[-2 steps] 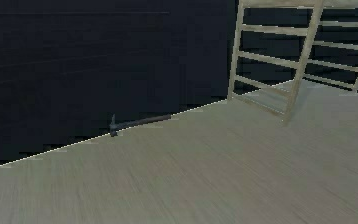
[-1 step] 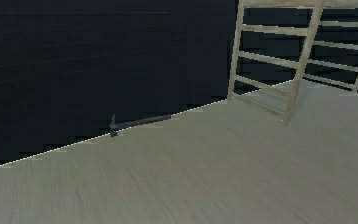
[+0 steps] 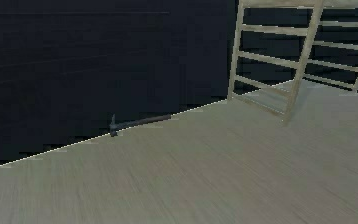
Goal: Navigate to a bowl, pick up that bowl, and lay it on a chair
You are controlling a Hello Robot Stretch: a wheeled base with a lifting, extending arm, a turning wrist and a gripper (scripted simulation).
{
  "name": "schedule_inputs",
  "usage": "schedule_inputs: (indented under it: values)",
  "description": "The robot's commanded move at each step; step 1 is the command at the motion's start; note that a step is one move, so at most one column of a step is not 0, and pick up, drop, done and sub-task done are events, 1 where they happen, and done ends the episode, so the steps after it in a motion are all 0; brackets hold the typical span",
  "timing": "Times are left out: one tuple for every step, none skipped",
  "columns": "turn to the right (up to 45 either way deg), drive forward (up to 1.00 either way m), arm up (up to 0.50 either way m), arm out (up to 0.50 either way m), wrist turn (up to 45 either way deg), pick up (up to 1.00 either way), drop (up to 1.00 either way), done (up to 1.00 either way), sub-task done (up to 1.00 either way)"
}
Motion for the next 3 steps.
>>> schedule_inputs:
  values:
    - [9.0,0.00,0.00,0.00,0.0,0.00,0.00,0.00,0.00]
    - [-39.0,0.00,0.00,0.00,0.0,0.00,0.00,0.00,0.00]
    - [-45.0,0.00,0.00,0.00,0.0,0.00,0.00,0.00,0.00]
